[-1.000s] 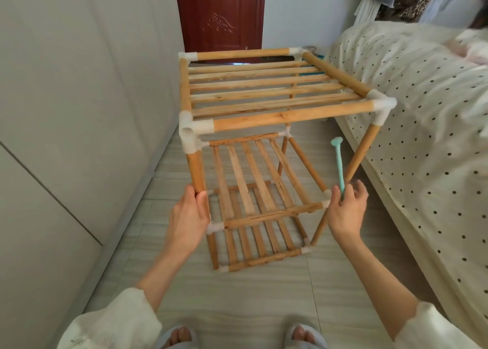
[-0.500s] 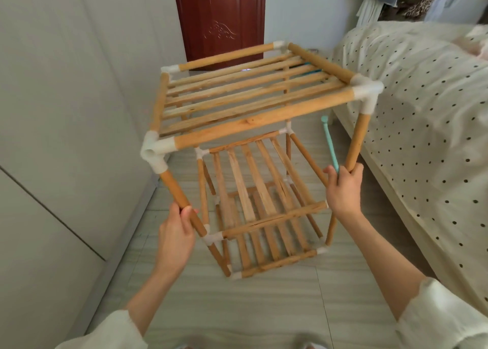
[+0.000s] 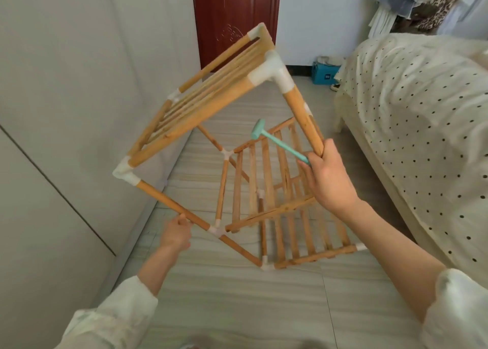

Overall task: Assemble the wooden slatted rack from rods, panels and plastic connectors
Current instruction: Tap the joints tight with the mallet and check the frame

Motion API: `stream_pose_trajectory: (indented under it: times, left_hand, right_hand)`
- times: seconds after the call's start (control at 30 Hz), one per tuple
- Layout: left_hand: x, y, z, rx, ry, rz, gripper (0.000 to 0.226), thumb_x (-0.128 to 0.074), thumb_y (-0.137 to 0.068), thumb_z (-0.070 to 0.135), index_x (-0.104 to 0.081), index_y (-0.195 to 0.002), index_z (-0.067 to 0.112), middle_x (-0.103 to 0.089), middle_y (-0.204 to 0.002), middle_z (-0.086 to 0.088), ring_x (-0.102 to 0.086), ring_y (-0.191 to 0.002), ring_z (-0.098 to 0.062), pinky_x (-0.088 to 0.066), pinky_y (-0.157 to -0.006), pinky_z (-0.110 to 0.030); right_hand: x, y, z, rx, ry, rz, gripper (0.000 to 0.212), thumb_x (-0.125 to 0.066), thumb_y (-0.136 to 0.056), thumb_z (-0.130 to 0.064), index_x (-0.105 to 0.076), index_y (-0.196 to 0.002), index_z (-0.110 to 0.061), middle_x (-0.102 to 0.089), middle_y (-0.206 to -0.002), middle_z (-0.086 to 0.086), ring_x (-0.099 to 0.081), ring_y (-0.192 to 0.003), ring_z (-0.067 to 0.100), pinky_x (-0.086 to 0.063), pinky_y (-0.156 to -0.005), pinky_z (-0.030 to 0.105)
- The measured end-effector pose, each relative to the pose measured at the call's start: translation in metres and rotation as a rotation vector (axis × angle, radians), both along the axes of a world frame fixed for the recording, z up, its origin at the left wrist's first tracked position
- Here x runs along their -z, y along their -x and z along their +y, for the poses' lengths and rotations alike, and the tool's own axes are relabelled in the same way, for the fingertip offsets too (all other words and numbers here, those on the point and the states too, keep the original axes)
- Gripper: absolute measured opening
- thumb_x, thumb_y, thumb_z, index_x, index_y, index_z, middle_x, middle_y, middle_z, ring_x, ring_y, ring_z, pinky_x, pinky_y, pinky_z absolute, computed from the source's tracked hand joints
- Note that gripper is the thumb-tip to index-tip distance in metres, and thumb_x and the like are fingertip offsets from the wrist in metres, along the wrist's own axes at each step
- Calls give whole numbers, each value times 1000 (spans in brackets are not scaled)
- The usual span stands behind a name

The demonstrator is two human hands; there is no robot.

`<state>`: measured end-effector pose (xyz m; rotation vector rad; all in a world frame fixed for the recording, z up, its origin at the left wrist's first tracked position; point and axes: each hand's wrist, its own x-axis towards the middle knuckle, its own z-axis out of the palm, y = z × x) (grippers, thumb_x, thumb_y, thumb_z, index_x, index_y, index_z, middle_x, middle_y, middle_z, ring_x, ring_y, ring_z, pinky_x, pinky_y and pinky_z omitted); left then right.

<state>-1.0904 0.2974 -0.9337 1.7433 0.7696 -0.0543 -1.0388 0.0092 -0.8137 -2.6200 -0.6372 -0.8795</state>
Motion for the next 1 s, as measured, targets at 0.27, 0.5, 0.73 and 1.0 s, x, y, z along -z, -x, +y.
stream_pose_trajectory:
  times: [0.27,0.5,0.73,1.0]
  left_hand:
    - [-24,36,0,59,-380,-333,27,-40,-94,-3,-62,-109,2,-63,-109,-9,-56,-109,-28,-38,-86,-24]
    - [-75,73,34,-266,-523,-836,27,-38,-88,24,-39,-113,14,-38,-111,-5,-44,-107,-26,-36,-92,-36]
    - [-35,75,6,103,-354,-506,53,-43,-98,21,-24,-146,12,-23,-144,-4,-30,-123,-2,-18,-92,1]
    - [-12,70,13,236,-477,-418,35,-46,-96,8,-50,-130,4,-24,-149,-13,-34,-131,-18,-31,-102,-20]
  right_hand:
    - [-20,7,74,-216,260,100,23,-52,-95,-21,-60,-95,1,-39,-97,9,-37,-85,23,-43,-76,41]
    - [13,10,107,-246,517,134,27,-55,-93,-25,-63,-110,-6,-48,-109,14,-47,-100,31,-37,-78,39]
    - [64,40,88,-277,742,189,16,-75,-68,-35,-68,-62,-22,-61,-84,5,-59,-76,24,-46,-56,34]
    - [82,64,64,-356,679,288,20,-78,-65,-36,-69,-65,-18,-63,-115,15,-61,-105,34,-53,-80,47]
